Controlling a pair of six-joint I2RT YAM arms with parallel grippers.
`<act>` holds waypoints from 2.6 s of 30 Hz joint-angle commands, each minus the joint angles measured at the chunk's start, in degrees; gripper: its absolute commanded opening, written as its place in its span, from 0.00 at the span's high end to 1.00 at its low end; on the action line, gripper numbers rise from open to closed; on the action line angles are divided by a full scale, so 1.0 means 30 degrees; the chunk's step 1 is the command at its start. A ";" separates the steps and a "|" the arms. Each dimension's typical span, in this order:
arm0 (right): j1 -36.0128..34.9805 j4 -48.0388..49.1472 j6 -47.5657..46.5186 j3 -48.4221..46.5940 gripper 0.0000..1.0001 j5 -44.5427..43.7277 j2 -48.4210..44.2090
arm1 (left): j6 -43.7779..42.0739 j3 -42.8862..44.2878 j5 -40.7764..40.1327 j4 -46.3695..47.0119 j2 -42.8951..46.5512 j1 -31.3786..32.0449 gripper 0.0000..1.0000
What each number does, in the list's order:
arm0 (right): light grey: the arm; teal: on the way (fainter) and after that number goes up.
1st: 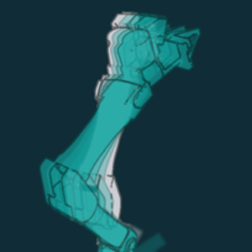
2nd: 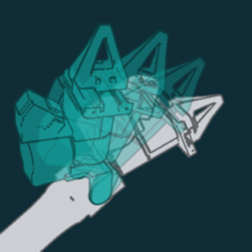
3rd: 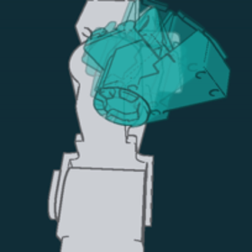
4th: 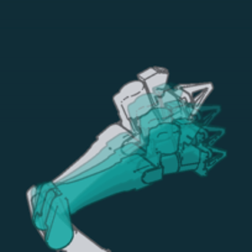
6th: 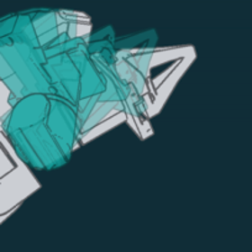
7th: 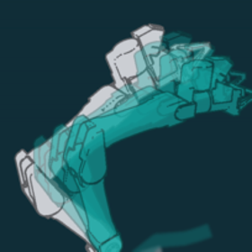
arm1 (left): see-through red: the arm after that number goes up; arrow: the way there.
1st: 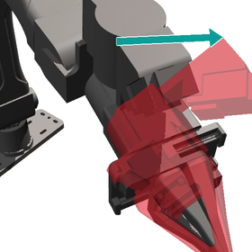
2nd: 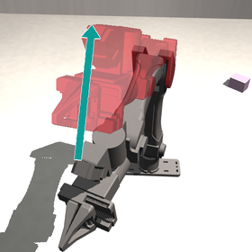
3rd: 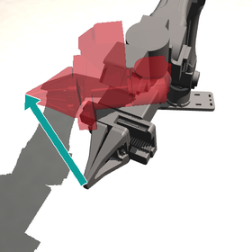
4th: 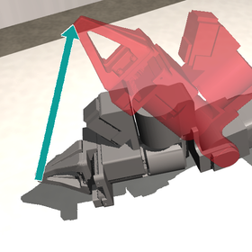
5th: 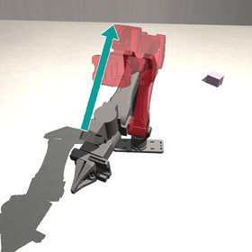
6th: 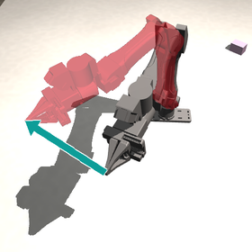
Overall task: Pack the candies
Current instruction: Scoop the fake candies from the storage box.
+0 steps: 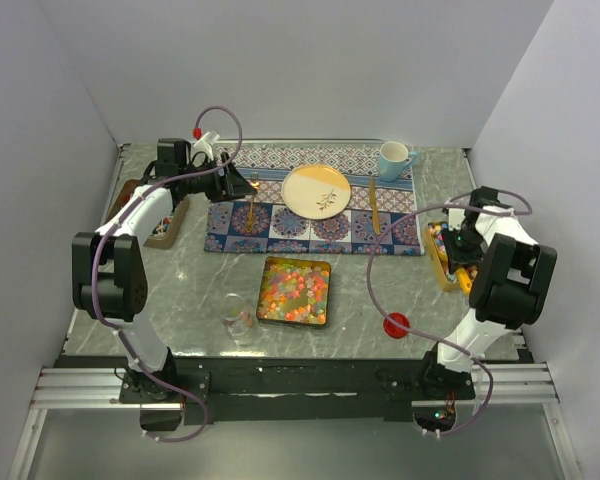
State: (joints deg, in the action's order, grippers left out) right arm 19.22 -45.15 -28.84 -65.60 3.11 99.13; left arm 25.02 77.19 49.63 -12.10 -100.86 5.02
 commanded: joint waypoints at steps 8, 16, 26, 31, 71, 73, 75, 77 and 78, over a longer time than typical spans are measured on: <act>0.1912 0.4325 -0.0026 0.3322 1.00 0.4381 -0.0699 | -0.1014 0.1164 -0.0077 -0.0770 -0.0013 0.0232 0.29; 0.2439 0.4649 -0.0084 0.3237 1.00 0.4703 -0.1930 | -0.1160 0.1341 -0.0341 -0.0625 -0.0159 0.0642 0.29; 0.2381 0.4910 0.0443 0.3438 0.66 0.1195 -0.1255 | -0.1717 0.1545 -0.0780 -0.1153 -0.0130 0.1258 0.28; 0.2381 0.5556 0.0502 0.4845 0.59 0.0632 -0.2339 | -0.1748 0.1751 -0.0839 -0.1124 -0.0218 0.1258 0.28; 0.4696 0.6524 -0.1785 0.5671 1.00 1.2696 -1.1129 | -0.2568 0.2221 -0.1074 -0.1682 0.0132 0.1697 0.29; 0.4491 0.6143 -0.1725 0.5171 1.00 1.3169 -1.1246 | -0.2421 0.2016 -0.1044 -0.1447 0.0455 0.1668 0.28; 0.4084 0.6346 -0.1520 0.4818 1.00 1.3814 -1.1393 | -0.2450 0.1986 -0.1073 -0.1446 0.0746 0.1638 0.28; 0.3410 0.6056 -0.1608 0.4207 1.00 1.4048 -1.1481 | -0.2362 0.1927 -0.1073 -0.1388 0.1040 0.1434 0.28; 0.3059 0.5793 -0.1433 0.3883 1.00 1.4369 -1.1453 | -0.2217 0.1898 -0.1015 -0.1358 0.1419 0.1317 0.28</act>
State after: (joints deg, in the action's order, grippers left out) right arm 31.57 -27.09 -33.30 -49.21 39.48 66.32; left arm 18.83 81.78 46.59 -18.28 -102.30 9.85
